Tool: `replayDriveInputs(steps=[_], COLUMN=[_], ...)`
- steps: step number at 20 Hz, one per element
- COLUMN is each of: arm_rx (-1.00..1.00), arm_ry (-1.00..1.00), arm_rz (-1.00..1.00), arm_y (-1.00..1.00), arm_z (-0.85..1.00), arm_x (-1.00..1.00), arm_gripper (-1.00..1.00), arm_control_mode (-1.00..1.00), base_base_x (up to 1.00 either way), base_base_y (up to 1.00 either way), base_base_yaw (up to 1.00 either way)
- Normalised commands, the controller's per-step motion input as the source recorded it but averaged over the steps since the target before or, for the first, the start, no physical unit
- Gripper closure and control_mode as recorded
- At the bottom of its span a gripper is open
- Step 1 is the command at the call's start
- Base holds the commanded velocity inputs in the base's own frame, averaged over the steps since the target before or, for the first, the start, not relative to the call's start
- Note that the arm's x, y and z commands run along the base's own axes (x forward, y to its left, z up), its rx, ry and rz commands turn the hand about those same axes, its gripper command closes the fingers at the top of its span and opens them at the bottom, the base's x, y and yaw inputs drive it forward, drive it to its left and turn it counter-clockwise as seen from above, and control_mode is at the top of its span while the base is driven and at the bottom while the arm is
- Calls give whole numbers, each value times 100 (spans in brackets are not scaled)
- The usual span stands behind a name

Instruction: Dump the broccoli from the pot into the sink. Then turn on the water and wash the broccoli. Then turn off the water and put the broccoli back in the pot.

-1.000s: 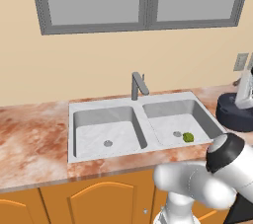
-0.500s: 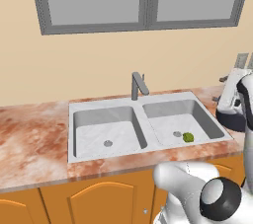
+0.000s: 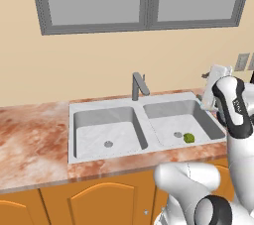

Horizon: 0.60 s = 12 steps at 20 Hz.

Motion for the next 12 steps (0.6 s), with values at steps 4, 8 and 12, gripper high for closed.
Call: replayDriveInputs(steps=[4,8,12], arm_rx=[-26,-26,-23], arm_ry=[-7,-13,-22], arm_rz=[31,34,19], arm_y=[14,10,25], arm_z=[4,0,0], arm_x=[14,5,1], arm_gripper=[-100,-100,-100], arm_control_mode=[-100,-100,-100], base_base_x=[0,0,0], base_base_y=[0,0,0], base_base_yaw=[0,0,0])
